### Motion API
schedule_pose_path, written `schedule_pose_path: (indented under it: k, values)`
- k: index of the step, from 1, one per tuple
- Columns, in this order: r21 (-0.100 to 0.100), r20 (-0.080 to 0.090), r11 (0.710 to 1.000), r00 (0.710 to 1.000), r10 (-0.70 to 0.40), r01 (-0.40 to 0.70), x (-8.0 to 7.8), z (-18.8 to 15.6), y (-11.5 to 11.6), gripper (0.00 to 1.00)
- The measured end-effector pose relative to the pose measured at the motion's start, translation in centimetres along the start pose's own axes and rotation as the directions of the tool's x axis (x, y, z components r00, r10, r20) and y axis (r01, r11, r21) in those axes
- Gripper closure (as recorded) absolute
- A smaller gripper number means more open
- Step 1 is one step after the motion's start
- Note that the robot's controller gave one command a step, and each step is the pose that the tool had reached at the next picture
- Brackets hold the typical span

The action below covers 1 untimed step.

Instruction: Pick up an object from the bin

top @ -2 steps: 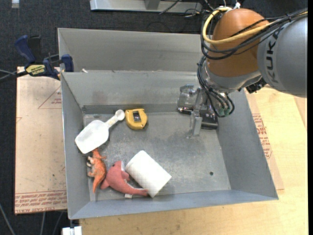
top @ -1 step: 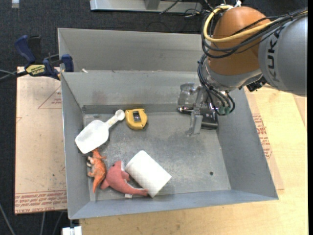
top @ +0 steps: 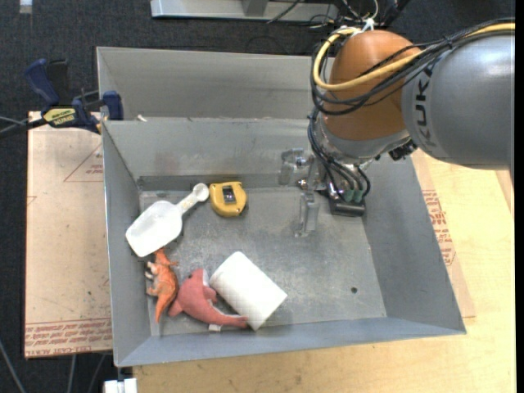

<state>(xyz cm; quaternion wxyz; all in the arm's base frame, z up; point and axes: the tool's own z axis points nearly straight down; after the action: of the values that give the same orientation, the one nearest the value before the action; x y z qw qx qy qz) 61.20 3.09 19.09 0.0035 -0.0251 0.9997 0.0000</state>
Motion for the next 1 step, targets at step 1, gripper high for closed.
schedule_pose_path:
  k: [1]
  values:
    - [-0.002,-0.007,0.998,0.998,0.055,-0.055,4.12,2.8,1.66,0.0]
